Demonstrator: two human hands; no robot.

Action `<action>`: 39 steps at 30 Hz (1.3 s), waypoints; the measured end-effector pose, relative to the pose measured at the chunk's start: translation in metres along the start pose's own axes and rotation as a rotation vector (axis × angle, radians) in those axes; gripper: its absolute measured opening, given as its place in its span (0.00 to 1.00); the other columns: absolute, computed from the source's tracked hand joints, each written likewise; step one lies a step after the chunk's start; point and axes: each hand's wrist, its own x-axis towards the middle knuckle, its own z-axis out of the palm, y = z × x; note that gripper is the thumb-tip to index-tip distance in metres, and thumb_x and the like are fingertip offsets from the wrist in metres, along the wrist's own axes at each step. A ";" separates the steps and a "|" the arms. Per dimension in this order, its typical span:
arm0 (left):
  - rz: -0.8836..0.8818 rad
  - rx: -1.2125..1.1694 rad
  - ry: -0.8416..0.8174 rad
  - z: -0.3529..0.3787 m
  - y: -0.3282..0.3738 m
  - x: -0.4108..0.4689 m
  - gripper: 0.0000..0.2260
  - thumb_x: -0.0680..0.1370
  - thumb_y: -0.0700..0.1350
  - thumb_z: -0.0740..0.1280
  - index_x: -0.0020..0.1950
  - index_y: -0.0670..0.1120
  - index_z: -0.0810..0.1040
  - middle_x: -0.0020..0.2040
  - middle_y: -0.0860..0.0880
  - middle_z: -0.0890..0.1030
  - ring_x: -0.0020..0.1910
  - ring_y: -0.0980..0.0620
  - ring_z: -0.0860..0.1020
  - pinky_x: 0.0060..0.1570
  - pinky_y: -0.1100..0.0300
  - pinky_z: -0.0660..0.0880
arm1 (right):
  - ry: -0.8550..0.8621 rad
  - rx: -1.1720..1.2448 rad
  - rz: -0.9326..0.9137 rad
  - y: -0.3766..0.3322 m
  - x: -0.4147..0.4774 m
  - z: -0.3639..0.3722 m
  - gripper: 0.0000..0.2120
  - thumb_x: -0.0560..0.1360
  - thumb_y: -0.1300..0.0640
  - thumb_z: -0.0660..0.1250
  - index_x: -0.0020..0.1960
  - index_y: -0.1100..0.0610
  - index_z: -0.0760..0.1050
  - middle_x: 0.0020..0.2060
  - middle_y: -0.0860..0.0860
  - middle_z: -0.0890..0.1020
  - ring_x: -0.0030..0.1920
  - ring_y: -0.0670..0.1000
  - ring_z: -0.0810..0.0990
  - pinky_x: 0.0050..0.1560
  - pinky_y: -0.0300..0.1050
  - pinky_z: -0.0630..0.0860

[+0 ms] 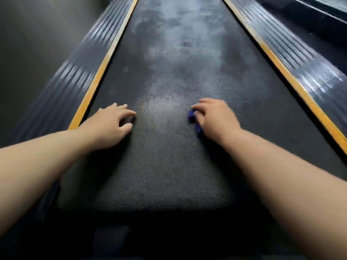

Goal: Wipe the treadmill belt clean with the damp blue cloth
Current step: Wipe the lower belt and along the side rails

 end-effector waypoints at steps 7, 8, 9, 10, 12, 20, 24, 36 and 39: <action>-0.080 0.002 -0.009 0.003 -0.025 -0.003 0.23 0.78 0.57 0.60 0.74 0.57 0.63 0.77 0.53 0.58 0.75 0.49 0.59 0.73 0.54 0.56 | -0.032 0.110 -0.261 -0.064 -0.045 0.019 0.14 0.74 0.49 0.61 0.56 0.50 0.80 0.63 0.50 0.77 0.60 0.55 0.75 0.63 0.46 0.68; -0.086 0.001 -0.015 0.002 -0.027 -0.003 0.23 0.78 0.57 0.60 0.74 0.57 0.62 0.77 0.54 0.57 0.75 0.50 0.59 0.73 0.54 0.56 | -0.058 0.146 -0.332 -0.065 -0.047 0.017 0.14 0.75 0.48 0.62 0.56 0.50 0.80 0.63 0.49 0.77 0.60 0.55 0.75 0.64 0.47 0.68; -0.090 -0.003 -0.026 0.001 -0.028 -0.004 0.24 0.79 0.56 0.60 0.74 0.58 0.62 0.77 0.55 0.57 0.75 0.51 0.59 0.73 0.54 0.56 | -0.104 0.157 -0.368 -0.061 -0.039 0.015 0.14 0.75 0.46 0.61 0.56 0.49 0.80 0.61 0.48 0.78 0.60 0.54 0.76 0.64 0.47 0.69; -0.092 -0.009 -0.035 0.001 -0.029 -0.005 0.24 0.79 0.56 0.60 0.74 0.58 0.61 0.77 0.56 0.56 0.75 0.52 0.59 0.73 0.55 0.56 | -0.119 0.123 -0.379 -0.053 -0.026 0.017 0.15 0.74 0.44 0.60 0.54 0.48 0.80 0.58 0.46 0.80 0.58 0.53 0.77 0.62 0.49 0.71; -0.092 -0.023 -0.050 0.003 -0.030 -0.005 0.24 0.79 0.55 0.60 0.75 0.58 0.60 0.77 0.57 0.55 0.75 0.54 0.57 0.72 0.56 0.55 | -0.051 0.093 -0.201 -0.027 0.010 0.016 0.15 0.73 0.41 0.60 0.48 0.49 0.79 0.50 0.47 0.80 0.55 0.54 0.77 0.56 0.50 0.74; -0.114 0.077 -0.100 -0.007 -0.026 -0.003 0.22 0.80 0.56 0.56 0.74 0.61 0.58 0.76 0.60 0.55 0.73 0.51 0.62 0.66 0.57 0.62 | -0.078 0.159 -0.299 -0.074 -0.014 0.028 0.12 0.74 0.42 0.65 0.44 0.50 0.72 0.46 0.49 0.79 0.51 0.54 0.74 0.54 0.50 0.72; -0.104 0.116 -0.083 -0.010 -0.026 -0.002 0.22 0.80 0.55 0.56 0.74 0.62 0.58 0.76 0.61 0.55 0.71 0.49 0.66 0.63 0.56 0.65 | -0.027 0.001 -0.252 -0.052 0.029 0.033 0.13 0.74 0.42 0.64 0.47 0.51 0.74 0.53 0.53 0.76 0.55 0.58 0.72 0.58 0.54 0.71; -0.119 0.068 -0.097 -0.001 -0.026 -0.005 0.23 0.81 0.53 0.53 0.75 0.59 0.55 0.78 0.54 0.54 0.73 0.50 0.63 0.65 0.54 0.63 | -0.091 0.035 -0.412 -0.067 -0.004 0.027 0.12 0.75 0.43 0.63 0.48 0.52 0.75 0.52 0.53 0.74 0.53 0.57 0.68 0.55 0.54 0.71; -0.126 0.043 -0.118 -0.002 -0.025 -0.004 0.23 0.81 0.53 0.53 0.75 0.59 0.55 0.78 0.53 0.53 0.74 0.51 0.60 0.67 0.53 0.62 | -0.054 -0.072 -0.197 -0.050 0.048 0.030 0.14 0.76 0.43 0.63 0.52 0.52 0.75 0.56 0.56 0.72 0.58 0.59 0.67 0.60 0.54 0.67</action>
